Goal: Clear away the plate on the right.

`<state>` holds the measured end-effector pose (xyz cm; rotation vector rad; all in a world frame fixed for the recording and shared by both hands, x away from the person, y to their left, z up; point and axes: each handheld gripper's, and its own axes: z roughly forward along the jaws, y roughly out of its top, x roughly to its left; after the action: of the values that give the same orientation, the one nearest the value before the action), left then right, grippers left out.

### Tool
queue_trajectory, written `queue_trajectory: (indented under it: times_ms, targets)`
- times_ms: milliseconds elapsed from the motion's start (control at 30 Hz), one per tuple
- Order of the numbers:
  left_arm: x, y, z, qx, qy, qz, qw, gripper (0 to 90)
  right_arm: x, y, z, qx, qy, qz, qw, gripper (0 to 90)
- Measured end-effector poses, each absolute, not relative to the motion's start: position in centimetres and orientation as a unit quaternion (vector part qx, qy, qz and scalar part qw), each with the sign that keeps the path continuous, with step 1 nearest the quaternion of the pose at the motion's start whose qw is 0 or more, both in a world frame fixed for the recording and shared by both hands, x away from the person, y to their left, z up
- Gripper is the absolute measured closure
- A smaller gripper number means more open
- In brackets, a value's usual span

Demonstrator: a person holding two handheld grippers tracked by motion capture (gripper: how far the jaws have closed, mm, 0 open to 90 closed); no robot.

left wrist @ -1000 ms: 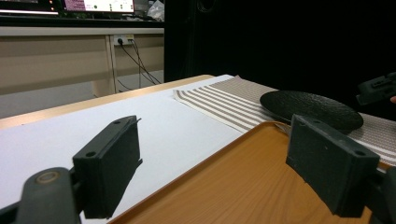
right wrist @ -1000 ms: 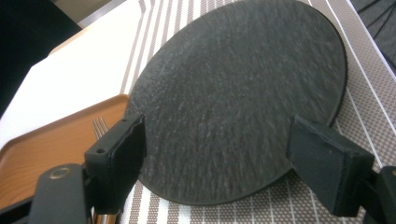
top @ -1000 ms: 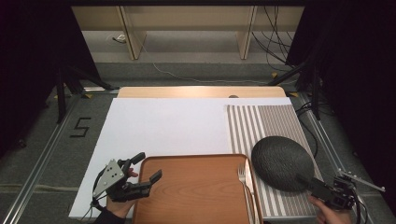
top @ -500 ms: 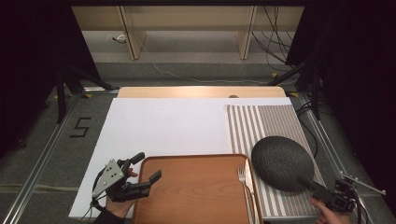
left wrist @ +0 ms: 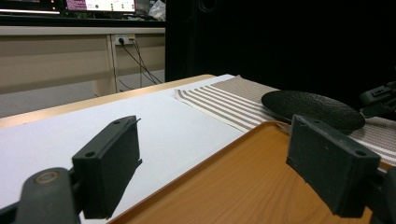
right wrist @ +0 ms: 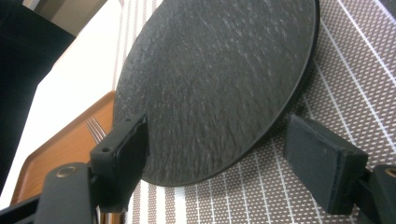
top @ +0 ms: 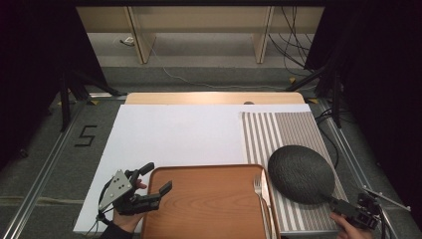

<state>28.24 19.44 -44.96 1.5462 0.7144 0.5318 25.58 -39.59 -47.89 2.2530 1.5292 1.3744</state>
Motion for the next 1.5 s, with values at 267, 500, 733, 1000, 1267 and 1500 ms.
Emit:
queue_trajectory:
  times_ms: [267,500,733,1000,1267,1500]
  targets:
    - [28.2,19.4,-45.0,0.676,0.311,0.232,0.627,16.7,25.7,-39.6,-48.3,0.743,0.489,0.456,0.024,24.2]
    - [28.2,19.4,-45.0,0.675,0.311,0.233,0.627,16.7,25.8,-39.6,-48.8,0.750,0.474,0.461,0.004,25.0]
    - [28.2,19.4,-45.0,0.675,0.311,0.233,0.627,16.7,25.9,-39.8,-49.1,0.756,0.457,0.469,-0.011,26.2]
    - [28.2,19.4,-45.0,0.676,0.312,0.233,0.626,16.7,26.0,-39.5,-49.4,0.762,0.438,0.477,-0.026,28.6]
    - [28.2,19.4,-45.0,0.675,0.311,0.233,0.627,16.8,26.2,-39.8,-50.0,0.772,0.399,0.493,-0.050,35.1]
    - [28.3,19.4,-45.0,0.675,0.312,0.234,0.626,16.8,26.3,-39.8,-50.4,0.777,0.376,0.501,-0.062,40.0]
